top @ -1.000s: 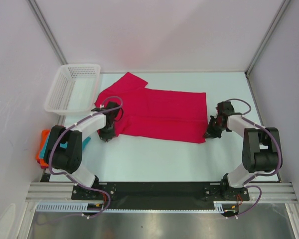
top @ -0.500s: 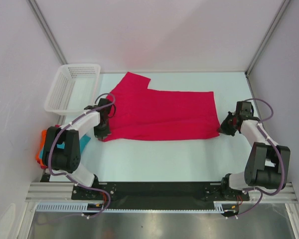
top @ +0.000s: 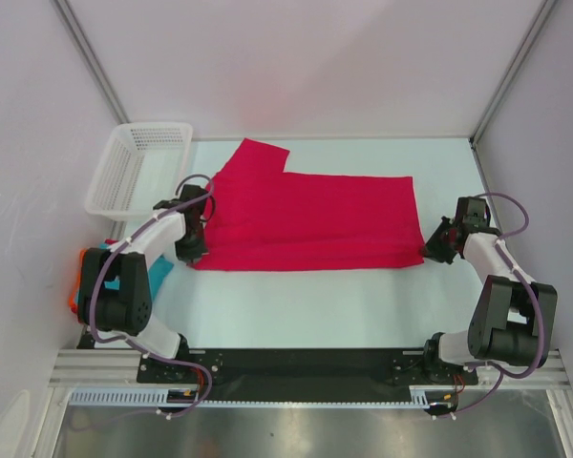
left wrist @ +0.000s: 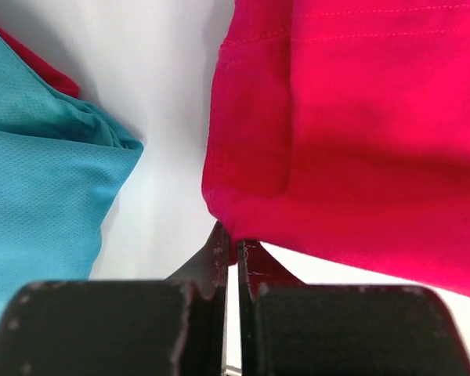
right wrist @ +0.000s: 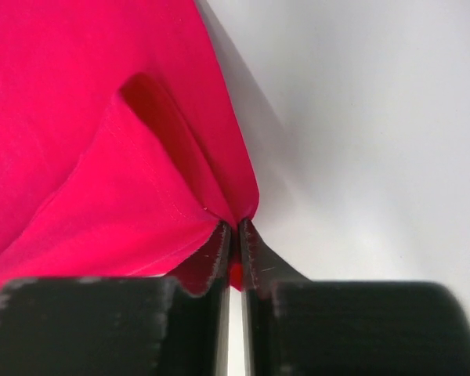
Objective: Fold and stack the t-shirts
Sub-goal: Fold the flattened tshirt in 1/3 of the way, then grap the side of the flattened tshirt furthest away from the robot with both arms
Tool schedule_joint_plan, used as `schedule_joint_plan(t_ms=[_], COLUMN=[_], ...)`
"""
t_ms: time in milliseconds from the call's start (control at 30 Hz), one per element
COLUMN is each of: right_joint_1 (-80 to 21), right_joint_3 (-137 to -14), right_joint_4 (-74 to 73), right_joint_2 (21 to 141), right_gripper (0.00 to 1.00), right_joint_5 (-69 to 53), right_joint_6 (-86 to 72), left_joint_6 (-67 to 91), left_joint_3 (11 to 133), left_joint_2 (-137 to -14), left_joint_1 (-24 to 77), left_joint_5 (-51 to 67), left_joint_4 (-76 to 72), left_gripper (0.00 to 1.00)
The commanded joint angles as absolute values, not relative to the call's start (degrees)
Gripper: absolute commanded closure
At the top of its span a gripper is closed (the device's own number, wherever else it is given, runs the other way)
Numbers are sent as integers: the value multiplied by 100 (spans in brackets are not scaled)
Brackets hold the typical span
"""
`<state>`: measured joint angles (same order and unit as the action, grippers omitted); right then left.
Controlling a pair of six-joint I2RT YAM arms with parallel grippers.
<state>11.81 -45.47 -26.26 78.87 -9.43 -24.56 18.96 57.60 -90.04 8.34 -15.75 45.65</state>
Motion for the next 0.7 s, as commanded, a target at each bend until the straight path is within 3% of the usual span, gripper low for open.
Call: schedule_joint_plan(t_ms=[0,33,100,133,167,200,233,333,667], right_joint_1=[1274,1274,1257,1248,1239,1231,1196,1108,607], right_joint_3=[-4579,-4588,-4588,-4597,-4597,-4597,-4579,-4535,-5157], right_joint_4=[-2636,-2663,-2742,-2768,-2803,-2847,-2874,-2822,-2514], right_joint_2=[7866,7866,7796,7726,7612,7524,7454,7225,7900], right_gripper=[78,76,71,67,59,58,58,55,55], right_joint_5=[-817,-861,-905,-905,-905,-897,-870,-835,-756], right_joint_6=[-2452,-2470,-2470,-2470,-2478,-2487,-2496,-2566,-2821], left_joint_6=[1898,1907,1925,1934,1951,1960,1977,2039,2030], left_joint_3=[5933,5950,6003,6029,6090,6117,6143,6249,7250], left_joint_2=[-8640,-8587,-8491,-8438,-8394,-8307,-8271,-8191,-9166], left_joint_1=[729,729,729,729,729,729,729,729,729], left_joint_5=[-1687,-1696,-1783,-1802,-1802,-1810,-1811,-1819,-1451], left_joint_4=[4737,4790,4869,4956,4992,5018,5062,5080,4825], left_gripper=[86,67,49,35,30,28,17,11,11])
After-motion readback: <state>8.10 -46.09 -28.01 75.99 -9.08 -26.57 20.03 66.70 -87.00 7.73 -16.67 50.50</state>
